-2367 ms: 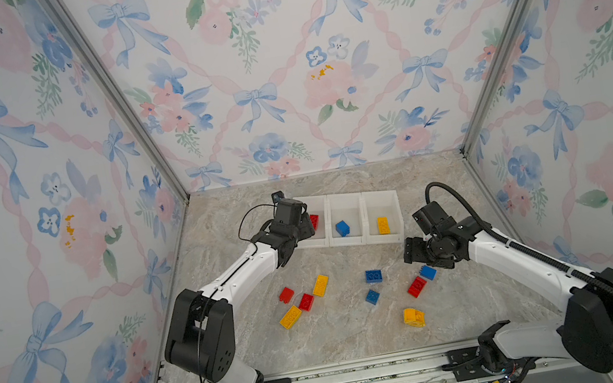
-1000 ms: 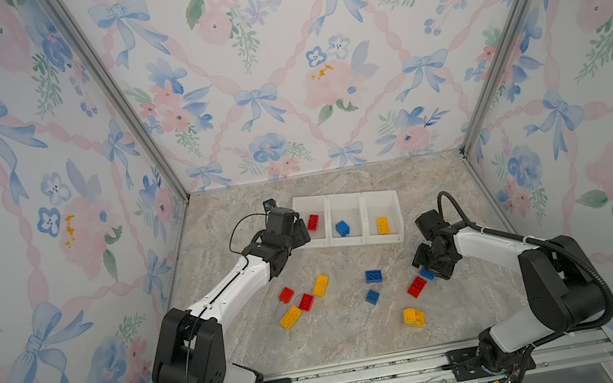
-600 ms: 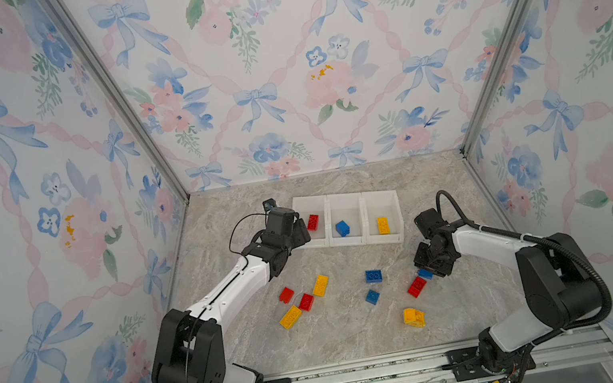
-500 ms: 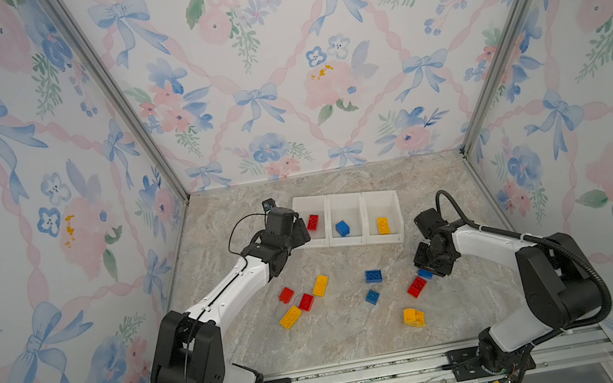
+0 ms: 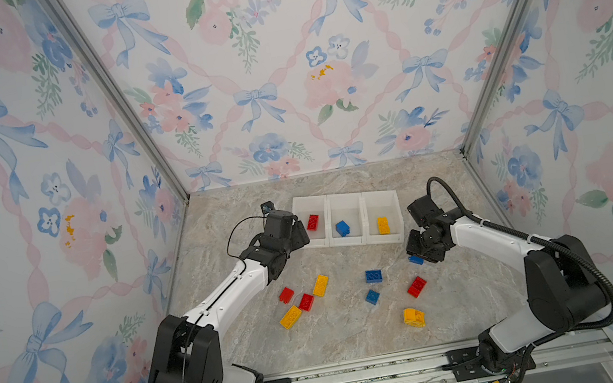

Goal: Sort the legos into containers by color
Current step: 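Carry the blue brick into the middle compartment and release it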

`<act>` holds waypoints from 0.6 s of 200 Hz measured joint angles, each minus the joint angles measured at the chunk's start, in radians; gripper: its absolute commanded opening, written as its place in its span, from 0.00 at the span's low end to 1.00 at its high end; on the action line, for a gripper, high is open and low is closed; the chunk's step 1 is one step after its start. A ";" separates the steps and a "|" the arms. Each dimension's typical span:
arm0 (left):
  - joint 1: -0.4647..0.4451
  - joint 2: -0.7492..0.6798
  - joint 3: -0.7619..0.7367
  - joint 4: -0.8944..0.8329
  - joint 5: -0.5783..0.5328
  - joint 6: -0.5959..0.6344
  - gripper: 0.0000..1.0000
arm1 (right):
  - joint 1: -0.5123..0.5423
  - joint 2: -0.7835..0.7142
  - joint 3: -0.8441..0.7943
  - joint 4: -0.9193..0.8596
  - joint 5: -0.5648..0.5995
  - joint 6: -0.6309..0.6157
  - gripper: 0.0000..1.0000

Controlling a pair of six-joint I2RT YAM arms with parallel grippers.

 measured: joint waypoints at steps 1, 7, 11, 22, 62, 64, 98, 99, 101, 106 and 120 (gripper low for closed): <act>0.000 0.000 -0.001 0.000 0.000 0.000 0.88 | 0.001 0.000 0.002 0.000 0.000 0.000 0.38; 0.000 -0.003 -0.005 0.000 0.000 -0.003 0.88 | 0.012 0.000 0.018 -0.003 0.000 -0.004 0.38; 0.000 -0.004 -0.008 0.000 0.000 -0.004 0.88 | 0.019 0.000 0.029 -0.005 0.001 -0.008 0.38; 0.000 -0.008 -0.017 0.000 0.000 -0.008 0.88 | 0.040 0.001 0.062 -0.008 0.001 -0.017 0.38; 0.008 -0.024 -0.046 0.003 0.000 -0.011 0.89 | 0.113 0.031 0.204 -0.009 0.008 -0.057 0.38; 0.008 -0.024 -0.047 0.003 0.000 -0.011 0.89 | 0.117 0.035 0.210 -0.009 0.008 -0.060 0.38; 0.020 -0.050 -0.087 0.025 0.002 -0.015 0.89 | 0.149 0.116 0.311 -0.003 0.007 -0.092 0.38; 0.021 -0.051 -0.089 0.026 0.002 -0.015 0.89 | 0.149 0.118 0.314 -0.003 0.007 -0.092 0.38; 0.022 -0.053 -0.092 0.026 0.001 -0.016 0.89 | 0.150 0.124 0.320 -0.003 0.007 -0.095 0.38; 0.024 -0.058 -0.099 0.029 0.004 -0.018 0.89 | 0.153 0.142 0.338 -0.002 0.005 -0.100 0.38; 0.031 -0.068 -0.116 0.034 0.008 -0.018 0.89 | 0.159 0.191 0.386 0.006 0.000 -0.113 0.38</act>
